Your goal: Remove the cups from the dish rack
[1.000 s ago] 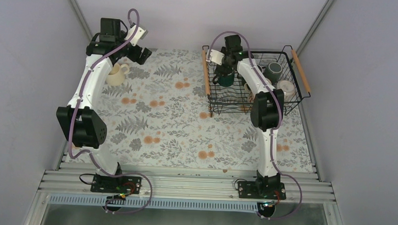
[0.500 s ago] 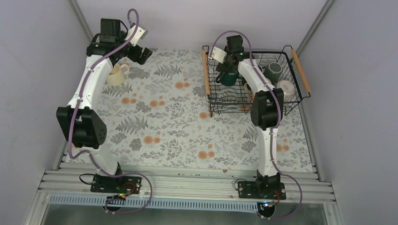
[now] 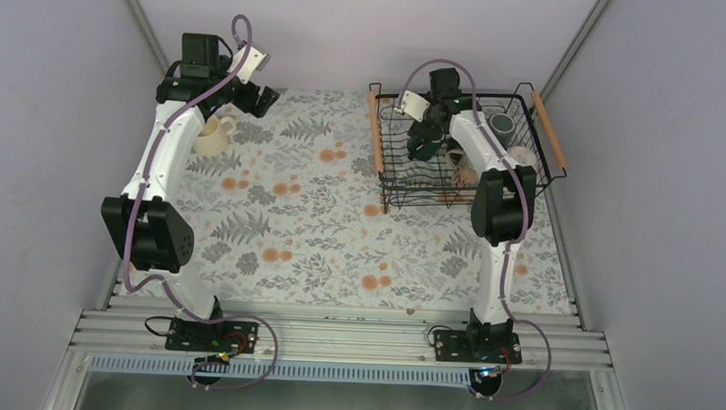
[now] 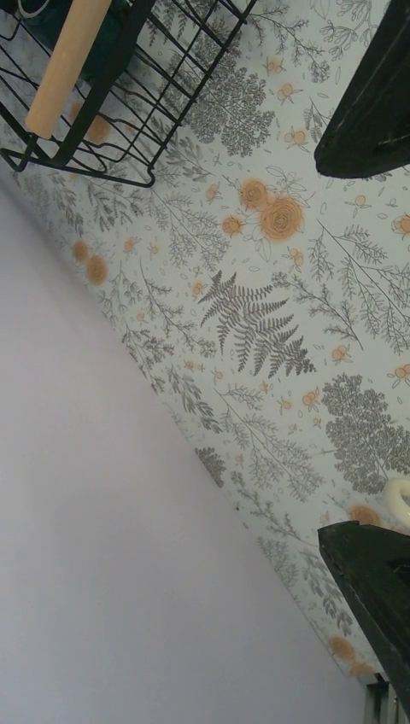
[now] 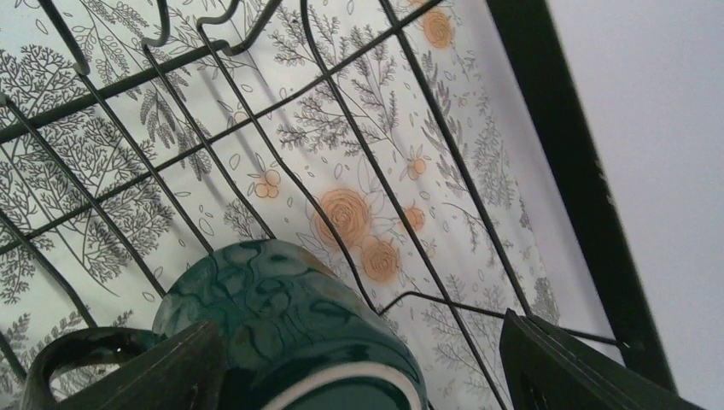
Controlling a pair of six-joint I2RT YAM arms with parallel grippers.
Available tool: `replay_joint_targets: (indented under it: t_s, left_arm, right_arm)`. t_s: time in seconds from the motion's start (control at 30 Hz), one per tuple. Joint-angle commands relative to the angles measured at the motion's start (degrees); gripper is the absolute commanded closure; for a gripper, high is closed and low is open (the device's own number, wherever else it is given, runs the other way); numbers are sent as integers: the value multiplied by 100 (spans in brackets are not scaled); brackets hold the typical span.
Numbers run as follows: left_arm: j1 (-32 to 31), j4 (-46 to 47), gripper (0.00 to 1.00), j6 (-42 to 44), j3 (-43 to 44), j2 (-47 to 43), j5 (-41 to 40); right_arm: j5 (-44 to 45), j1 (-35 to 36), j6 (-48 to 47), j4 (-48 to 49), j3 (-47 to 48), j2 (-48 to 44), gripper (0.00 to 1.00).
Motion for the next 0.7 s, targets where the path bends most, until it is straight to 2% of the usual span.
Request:
replay_joint_targets:
  t_s: [0.0,0.2,0.33,0.53,0.67]
  left_arm:
    - [-24,-7,0,-32,53,-203,116]
    - [-25,-45,0,-23,61,-238,78]
    - [-24,-42,0,28,-22,-307,59]
    - [-25,341,0,85,-481,-508,21]
    - [-35,630,0,111,-853,-621,69]
  right_arm:
    - [50,-54,112,-149,-21,-386,17]
    - [-260,-56,-83,-79,-153,-723,15]
    - [-606,-57,-432,-1077,273,-705,20]
    - [-793,-147,-1789,-776,-945,-1526,23]
    - [-1184,-235,-2493,-981,-1138,-1691,23]
